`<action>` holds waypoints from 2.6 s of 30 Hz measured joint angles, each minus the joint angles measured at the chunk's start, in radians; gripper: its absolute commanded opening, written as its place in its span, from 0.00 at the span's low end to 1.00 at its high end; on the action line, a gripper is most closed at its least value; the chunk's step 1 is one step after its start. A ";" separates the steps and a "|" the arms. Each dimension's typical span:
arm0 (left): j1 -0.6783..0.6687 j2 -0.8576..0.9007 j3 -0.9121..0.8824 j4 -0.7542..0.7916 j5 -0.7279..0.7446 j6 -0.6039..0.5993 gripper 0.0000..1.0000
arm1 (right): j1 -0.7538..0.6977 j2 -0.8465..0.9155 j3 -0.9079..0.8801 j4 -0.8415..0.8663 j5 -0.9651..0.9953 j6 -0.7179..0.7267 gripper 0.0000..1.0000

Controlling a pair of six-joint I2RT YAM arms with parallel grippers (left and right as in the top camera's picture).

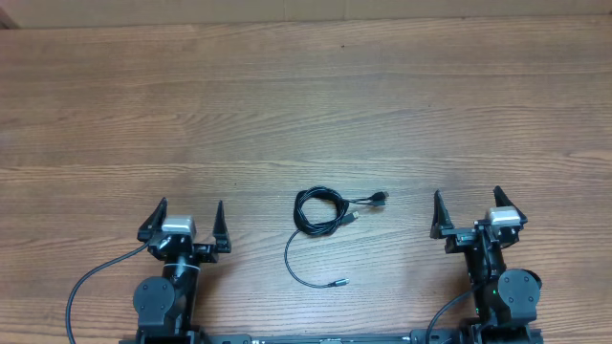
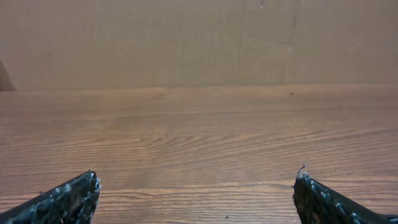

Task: Untangle cables

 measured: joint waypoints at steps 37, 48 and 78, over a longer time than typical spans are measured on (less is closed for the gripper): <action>0.000 0.683 0.983 -0.697 0.153 -0.041 1.00 | 0.000 0.000 0.000 0.000 0.000 0.000 1.00; 0.000 0.993 1.231 -0.769 0.618 -0.110 1.00 | 0.000 0.000 0.000 0.000 0.000 0.000 1.00; -0.586 1.598 1.237 -0.963 -0.064 -0.999 0.62 | 0.000 0.000 0.000 0.000 0.000 0.000 1.00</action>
